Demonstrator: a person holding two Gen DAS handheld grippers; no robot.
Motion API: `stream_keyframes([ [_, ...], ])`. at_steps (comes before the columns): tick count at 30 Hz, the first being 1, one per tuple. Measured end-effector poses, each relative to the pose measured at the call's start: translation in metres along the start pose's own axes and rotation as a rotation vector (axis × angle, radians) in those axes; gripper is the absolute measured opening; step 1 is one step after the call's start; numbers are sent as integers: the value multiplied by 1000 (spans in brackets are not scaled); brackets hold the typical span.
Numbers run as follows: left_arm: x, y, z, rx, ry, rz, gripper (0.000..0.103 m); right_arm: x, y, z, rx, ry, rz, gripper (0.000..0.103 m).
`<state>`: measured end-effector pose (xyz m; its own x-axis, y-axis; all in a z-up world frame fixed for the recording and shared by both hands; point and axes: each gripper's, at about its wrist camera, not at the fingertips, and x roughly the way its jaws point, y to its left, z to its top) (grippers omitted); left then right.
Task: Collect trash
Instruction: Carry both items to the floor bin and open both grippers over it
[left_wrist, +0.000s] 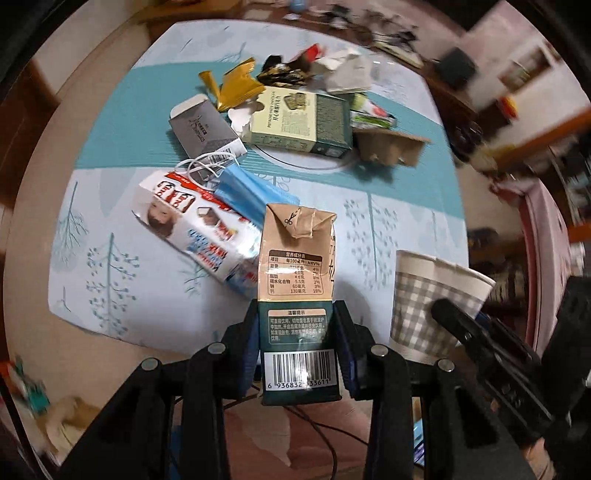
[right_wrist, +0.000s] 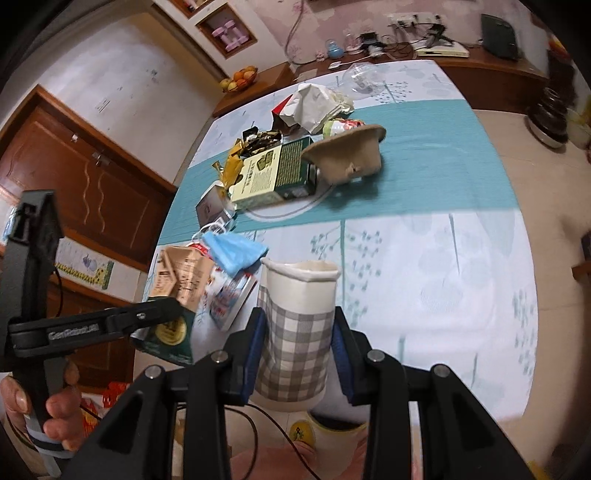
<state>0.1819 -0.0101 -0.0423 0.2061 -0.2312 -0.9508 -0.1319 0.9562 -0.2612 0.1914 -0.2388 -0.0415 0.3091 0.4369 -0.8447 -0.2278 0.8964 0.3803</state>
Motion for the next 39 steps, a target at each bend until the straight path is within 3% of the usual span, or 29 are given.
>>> stream_keyframes([
  [8,-22,45,-69,205,-13,-85,35,-13,48,-91,173,-91,-82,35],
  [12,-15,61,-103,283,7,-107,35,-7,65,-133,236,-115,-113,35],
  [20,19,57,-165,487,22,-51,35,17,76,-211,363,-67,-162,35],
  [24,59,49,-199,580,30,-27,35,43,59,-246,433,-27,-185,36],
  [29,125,52,-221,601,66,-27,35,92,23,-283,529,14,-220,37],
  [39,251,73,-214,566,72,51,36,225,-53,-322,580,93,-266,43],
])
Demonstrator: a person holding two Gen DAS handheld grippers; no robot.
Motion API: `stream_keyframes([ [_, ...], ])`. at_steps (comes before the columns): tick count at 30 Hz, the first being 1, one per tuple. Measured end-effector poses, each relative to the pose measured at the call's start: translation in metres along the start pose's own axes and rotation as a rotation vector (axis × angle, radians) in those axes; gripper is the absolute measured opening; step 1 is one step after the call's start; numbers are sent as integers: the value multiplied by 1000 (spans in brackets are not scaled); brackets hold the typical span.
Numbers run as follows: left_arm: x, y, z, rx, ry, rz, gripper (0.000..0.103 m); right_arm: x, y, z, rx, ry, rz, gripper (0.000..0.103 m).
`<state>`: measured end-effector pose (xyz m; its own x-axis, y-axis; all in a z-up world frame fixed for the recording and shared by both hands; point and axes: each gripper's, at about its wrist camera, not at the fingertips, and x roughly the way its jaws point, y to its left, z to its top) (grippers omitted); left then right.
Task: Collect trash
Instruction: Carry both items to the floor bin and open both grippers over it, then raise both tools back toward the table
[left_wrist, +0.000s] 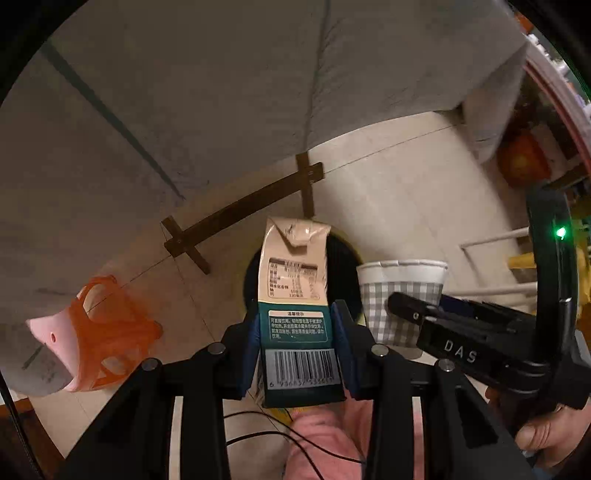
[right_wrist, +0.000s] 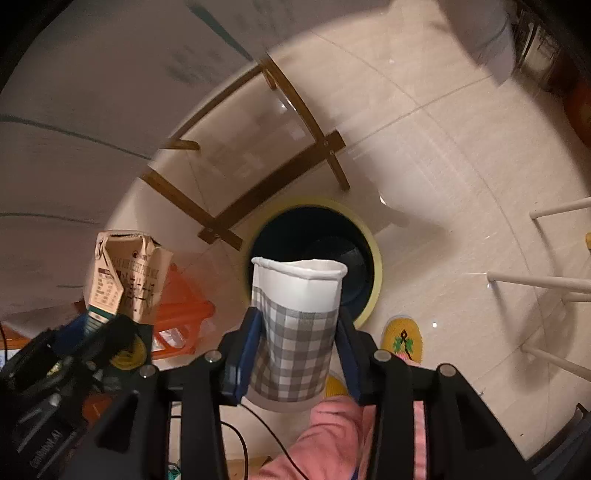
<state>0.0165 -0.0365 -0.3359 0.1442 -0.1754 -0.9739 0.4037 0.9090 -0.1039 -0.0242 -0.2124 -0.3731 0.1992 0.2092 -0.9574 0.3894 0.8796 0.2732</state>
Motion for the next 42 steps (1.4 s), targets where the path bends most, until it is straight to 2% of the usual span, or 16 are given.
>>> stream_keyframes([
  [2,14,4,1,-6,-11,16,36,22,-5,5,5,5,-3,44],
  [4,25,6,2,-9,-17,25,43,40,-10,9,14,10,4,44],
  [6,32,7,1,-12,-23,43,62,54,-17,12,21,18,16,44],
  [7,35,3,4,-15,-26,49,64,57,-18,14,22,21,19,49],
  [8,37,5,4,-20,-26,52,65,62,-19,16,21,23,24,55],
  [9,39,5,4,-26,-22,50,65,64,-19,18,17,22,28,56],
  [13,37,4,6,-42,-24,57,65,61,-18,21,4,11,42,56],
  [17,18,4,6,-58,-50,72,65,53,-15,24,1,9,50,56],
  [23,-36,6,12,-104,-113,73,65,12,-3,24,-40,-11,67,56],
  [29,-92,9,18,-147,-144,61,66,-36,17,27,-101,-32,71,56],
  [37,-183,15,20,-219,-198,57,66,-124,53,31,-204,-70,104,56],
  [42,-242,28,17,-270,-254,71,70,-182,79,35,-312,-90,124,56],
])
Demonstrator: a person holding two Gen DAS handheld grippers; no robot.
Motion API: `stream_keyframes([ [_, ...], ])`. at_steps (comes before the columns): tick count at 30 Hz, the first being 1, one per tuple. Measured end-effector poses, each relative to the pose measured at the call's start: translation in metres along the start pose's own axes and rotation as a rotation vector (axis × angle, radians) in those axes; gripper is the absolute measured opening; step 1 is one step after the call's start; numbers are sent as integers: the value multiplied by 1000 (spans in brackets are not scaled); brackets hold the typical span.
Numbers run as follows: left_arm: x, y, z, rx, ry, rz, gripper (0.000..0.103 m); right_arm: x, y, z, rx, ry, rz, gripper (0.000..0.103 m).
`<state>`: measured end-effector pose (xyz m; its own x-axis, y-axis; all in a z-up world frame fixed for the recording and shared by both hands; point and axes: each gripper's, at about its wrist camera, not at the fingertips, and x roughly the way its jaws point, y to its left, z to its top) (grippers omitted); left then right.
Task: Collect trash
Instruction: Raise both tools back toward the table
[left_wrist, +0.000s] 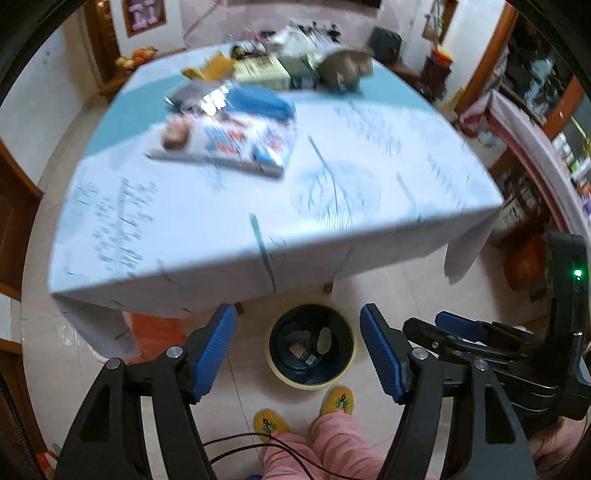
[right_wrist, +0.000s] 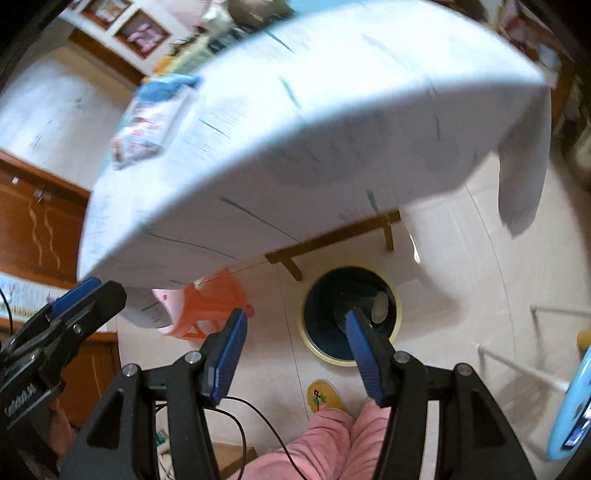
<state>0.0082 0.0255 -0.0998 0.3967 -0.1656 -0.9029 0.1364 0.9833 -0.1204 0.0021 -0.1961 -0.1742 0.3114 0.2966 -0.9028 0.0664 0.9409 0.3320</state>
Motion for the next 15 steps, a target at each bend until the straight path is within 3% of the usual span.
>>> stream_keyframes([
  [8,-61,8,33,-97,-80,31,72,-69,40,44,-178,-103,35,56],
  [15,-96,10,54,-169,-162,85,81,-103,71,75,-315,-177,81,56],
])
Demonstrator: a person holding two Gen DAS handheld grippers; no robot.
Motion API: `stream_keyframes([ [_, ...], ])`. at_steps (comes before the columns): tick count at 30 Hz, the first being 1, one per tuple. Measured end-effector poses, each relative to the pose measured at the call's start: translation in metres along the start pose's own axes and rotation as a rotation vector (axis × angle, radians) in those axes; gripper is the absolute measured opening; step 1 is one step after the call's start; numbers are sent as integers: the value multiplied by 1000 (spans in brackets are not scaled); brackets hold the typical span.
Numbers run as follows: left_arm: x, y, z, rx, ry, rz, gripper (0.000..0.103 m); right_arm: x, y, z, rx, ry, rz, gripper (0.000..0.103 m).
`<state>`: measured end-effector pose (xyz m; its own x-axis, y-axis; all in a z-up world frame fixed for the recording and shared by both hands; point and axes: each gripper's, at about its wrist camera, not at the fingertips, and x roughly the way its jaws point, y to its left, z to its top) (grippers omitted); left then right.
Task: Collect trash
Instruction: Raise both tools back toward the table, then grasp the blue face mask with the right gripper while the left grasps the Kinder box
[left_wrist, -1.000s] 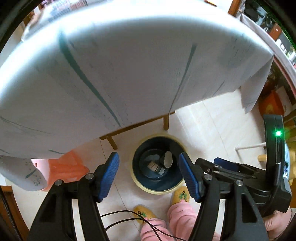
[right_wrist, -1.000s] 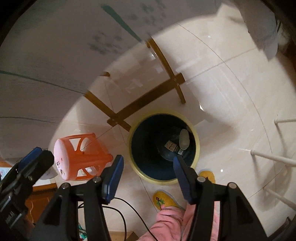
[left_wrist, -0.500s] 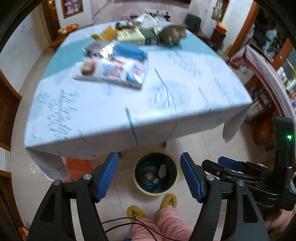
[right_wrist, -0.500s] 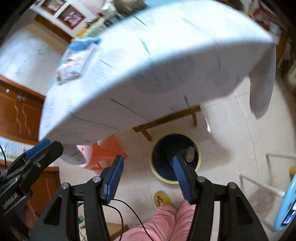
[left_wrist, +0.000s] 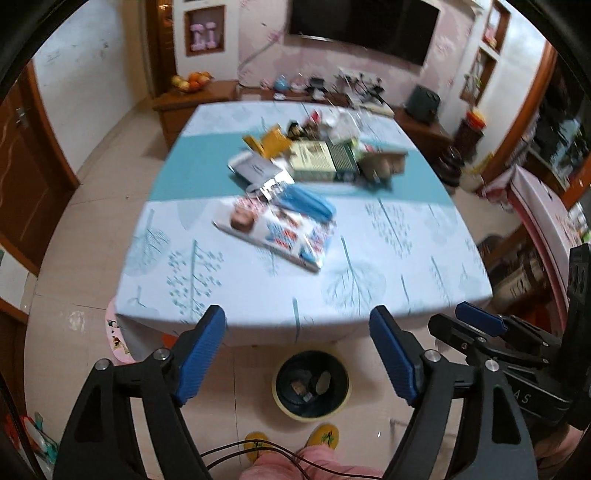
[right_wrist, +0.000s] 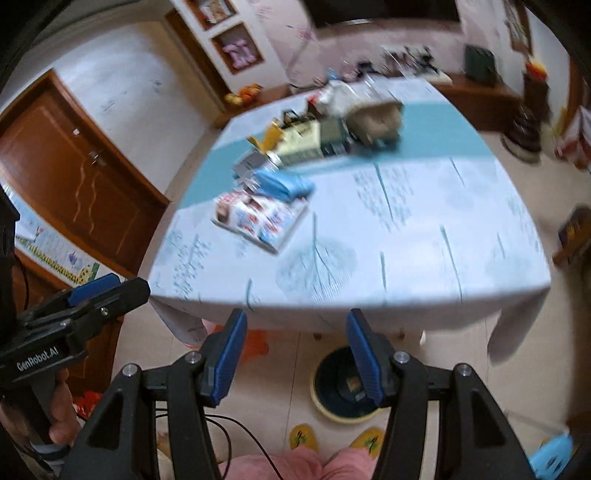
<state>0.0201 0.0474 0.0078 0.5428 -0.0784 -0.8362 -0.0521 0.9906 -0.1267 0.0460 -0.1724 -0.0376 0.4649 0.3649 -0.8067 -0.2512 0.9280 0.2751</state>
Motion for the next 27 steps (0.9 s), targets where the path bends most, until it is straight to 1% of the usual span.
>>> stream_keyframes([
  [6,-11,8,19,-91,-32,45,81,-2,9,35,-96,-16,39,56],
  [9,-10,12,25,-130,-34,68,81,5,13,55,-146,-11,49,56],
  [14,4,17,34,-153,-11,90,81,31,23,86,-218,5,56,56],
  [19,29,27,51,-162,18,77,81,72,30,113,-237,37,42,56],
  [23,61,42,67,-186,68,38,81,107,35,130,-238,71,14,56],
  [27,92,58,82,-215,121,17,81,141,38,143,-249,109,-15,56],
])
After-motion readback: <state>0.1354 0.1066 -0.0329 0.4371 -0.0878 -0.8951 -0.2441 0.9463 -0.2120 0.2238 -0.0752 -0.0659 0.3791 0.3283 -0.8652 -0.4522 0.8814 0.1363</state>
